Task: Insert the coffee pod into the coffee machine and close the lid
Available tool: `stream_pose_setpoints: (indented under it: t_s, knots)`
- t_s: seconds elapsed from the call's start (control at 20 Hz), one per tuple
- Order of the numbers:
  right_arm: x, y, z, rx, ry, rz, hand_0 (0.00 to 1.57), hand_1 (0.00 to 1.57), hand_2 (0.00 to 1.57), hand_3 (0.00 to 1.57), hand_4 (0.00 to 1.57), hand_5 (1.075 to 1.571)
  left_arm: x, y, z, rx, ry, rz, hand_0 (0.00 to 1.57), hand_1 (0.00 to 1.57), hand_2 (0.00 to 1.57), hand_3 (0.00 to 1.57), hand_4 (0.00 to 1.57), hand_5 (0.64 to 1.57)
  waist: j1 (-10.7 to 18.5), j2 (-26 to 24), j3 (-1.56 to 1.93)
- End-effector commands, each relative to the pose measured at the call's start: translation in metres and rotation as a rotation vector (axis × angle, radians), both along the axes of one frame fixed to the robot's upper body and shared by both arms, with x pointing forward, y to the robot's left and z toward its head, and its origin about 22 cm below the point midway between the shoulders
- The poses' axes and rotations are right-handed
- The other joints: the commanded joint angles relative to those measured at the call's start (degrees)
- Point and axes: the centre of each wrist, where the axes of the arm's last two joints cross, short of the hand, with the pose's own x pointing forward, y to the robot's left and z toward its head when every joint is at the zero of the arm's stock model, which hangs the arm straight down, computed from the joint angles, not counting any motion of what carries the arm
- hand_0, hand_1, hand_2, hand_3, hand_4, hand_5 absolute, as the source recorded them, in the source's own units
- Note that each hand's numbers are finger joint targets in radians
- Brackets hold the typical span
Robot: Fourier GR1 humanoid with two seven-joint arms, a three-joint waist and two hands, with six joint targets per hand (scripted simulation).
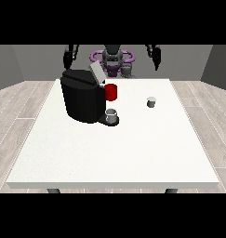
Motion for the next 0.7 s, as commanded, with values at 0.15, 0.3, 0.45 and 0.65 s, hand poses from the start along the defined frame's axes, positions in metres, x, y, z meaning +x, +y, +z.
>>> stream_pose_setpoints:
  t_s: [0.15,0.3,0.45,0.65]
  knots:
    - [0.007,0.001,-0.002,0.069,-0.026,0.011,0.00,0.00,0.00,0.00,0.00,1.571,0.006,0.031,0.002,0.224,-0.035,-0.122,0.00,0.00,0.00,0.00,0.00,1.571,-1.79,2.16,-0.88]
    - [0.014,0.011,0.007,-0.029,-0.113,-0.097,0.00,0.00,0.00,0.00,0.00,1.571,0.017,0.070,0.026,0.463,-0.018,-0.163,0.00,0.00,0.00,0.00,0.00,1.571,-4.30,5.48,-0.91]
    - [0.014,0.028,0.016,-0.053,-0.149,-0.066,0.00,0.00,0.00,0.00,0.00,1.571,0.036,0.094,0.047,0.511,0.014,-0.094,0.00,0.00,0.00,0.00,0.00,1.571,-7.85,6.16,-0.92]
    - [0.017,0.038,0.030,-0.063,-0.181,-0.039,0.00,0.00,0.00,0.00,0.00,1.571,0.046,0.126,0.046,0.578,0.064,-0.106,0.00,0.00,0.00,0.00,0.00,1.571,-9.93,9.21,-0.94]
